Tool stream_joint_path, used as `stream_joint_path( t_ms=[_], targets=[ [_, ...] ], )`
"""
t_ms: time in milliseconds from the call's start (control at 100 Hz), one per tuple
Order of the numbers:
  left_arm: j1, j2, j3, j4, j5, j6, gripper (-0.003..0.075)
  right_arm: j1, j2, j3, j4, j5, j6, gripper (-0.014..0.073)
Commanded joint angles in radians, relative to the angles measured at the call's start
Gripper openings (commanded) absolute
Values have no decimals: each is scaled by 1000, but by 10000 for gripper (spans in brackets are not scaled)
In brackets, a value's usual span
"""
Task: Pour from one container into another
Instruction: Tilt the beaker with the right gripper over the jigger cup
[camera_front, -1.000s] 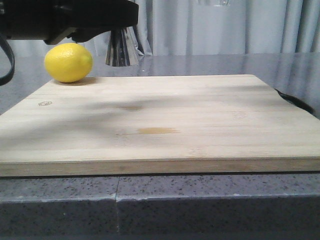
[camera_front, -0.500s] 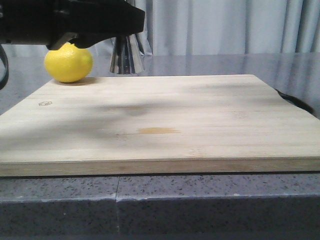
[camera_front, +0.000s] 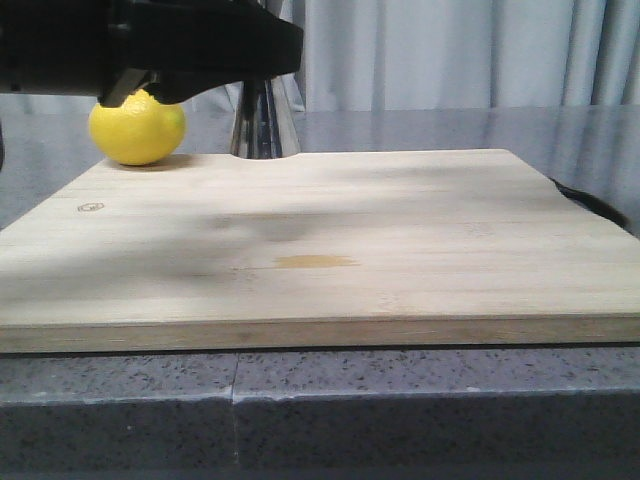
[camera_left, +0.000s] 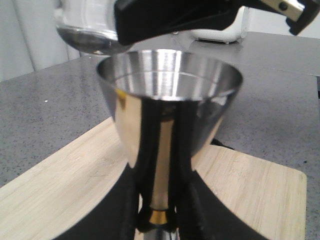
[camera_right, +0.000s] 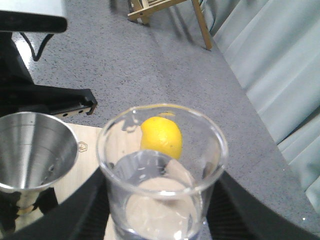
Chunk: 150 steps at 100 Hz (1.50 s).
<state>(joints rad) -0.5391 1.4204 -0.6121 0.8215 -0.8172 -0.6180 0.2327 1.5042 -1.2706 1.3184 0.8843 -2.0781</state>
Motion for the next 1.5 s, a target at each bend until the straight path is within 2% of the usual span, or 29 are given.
stream_joint_path(
  t_ms=[0,520,1010,1490],
  targets=[
    [-4,-35,-36,-33,-90,-21,-19,0,-34,-44,48,-9,-4,225],
    [-4,-35,-36,-31,-90,-21,-19,37,-34,-45,43,-32,-185,225],
    [-4,-35,-36,-18,-86,-21,-19,93,-34,-45,43,-128,-345,225],
    [-4,-35,-36,-41,-74,-21,-19,93,-63,-45,43,-194,-372,225]
  ],
)
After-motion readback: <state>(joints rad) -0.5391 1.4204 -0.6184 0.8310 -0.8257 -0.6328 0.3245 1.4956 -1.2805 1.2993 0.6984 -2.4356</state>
